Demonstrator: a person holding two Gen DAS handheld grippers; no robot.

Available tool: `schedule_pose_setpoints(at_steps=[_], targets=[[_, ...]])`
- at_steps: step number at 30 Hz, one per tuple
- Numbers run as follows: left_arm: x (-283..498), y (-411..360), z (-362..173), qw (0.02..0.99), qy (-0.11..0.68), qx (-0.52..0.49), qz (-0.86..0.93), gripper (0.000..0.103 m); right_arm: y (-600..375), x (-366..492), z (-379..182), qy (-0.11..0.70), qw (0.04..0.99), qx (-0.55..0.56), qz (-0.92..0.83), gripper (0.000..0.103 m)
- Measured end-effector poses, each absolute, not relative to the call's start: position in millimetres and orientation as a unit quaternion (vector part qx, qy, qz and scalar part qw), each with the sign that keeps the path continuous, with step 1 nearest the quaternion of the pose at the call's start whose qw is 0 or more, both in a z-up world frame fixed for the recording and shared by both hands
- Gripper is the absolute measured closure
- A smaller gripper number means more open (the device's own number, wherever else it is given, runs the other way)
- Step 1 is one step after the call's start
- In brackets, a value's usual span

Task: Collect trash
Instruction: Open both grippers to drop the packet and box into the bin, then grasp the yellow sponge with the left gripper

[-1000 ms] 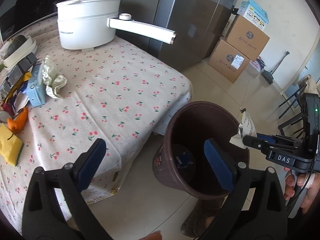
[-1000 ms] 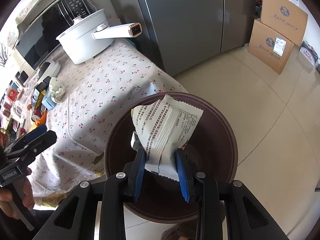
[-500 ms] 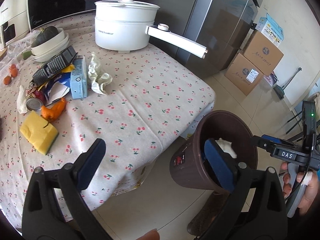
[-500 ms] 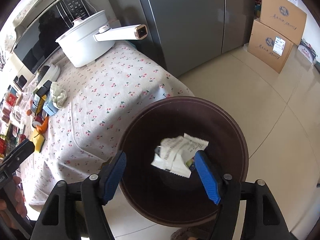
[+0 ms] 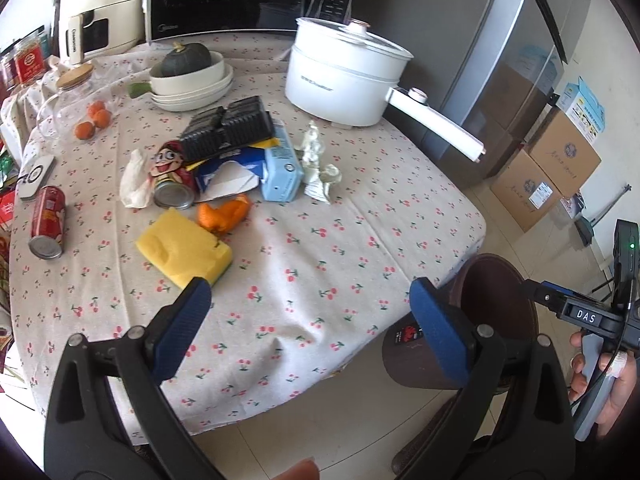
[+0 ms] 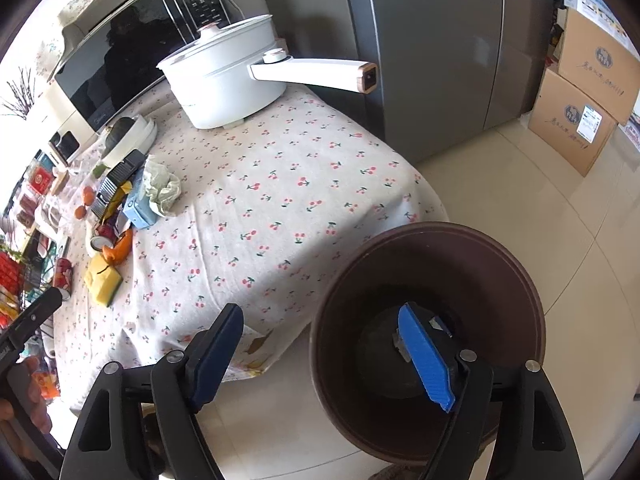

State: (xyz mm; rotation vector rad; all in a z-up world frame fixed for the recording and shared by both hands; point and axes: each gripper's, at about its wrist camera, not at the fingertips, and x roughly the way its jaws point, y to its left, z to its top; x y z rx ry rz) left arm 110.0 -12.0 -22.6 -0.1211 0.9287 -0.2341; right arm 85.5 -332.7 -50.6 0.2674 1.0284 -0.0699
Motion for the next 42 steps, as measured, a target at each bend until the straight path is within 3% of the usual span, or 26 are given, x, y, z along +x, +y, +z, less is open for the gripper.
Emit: schedule_pose_setpoints(at_steps=[14, 25, 32, 42], targets=[[138.7, 83.2, -64.8, 0.854, 0.51, -0.106, -0.005, 0.004, -257.5, 134.7, -58.4, 0.509, 0.856, 0.085, 0.001, 0.02], [187.8, 85.5, -98.7, 0.828, 0.52, -0.197, 0.076, 0.004, -221.8, 170.9, -69.7, 0.527, 0.843, 0.108, 0.019, 0.02], [211.2, 81.2, -118.4, 0.816, 0.529, -0.213, 0.1, 0.014, -219.0, 179.9, -71.3, 0.53, 0.841, 0.102, 0.019, 0.02], [214.1, 70.3, -125.8, 0.807, 0.539, -0.221, 0.099, 0.017, -231.7, 175.9, -72.6, 0.533, 0.841, 0.091, 0.005, 0.02]])
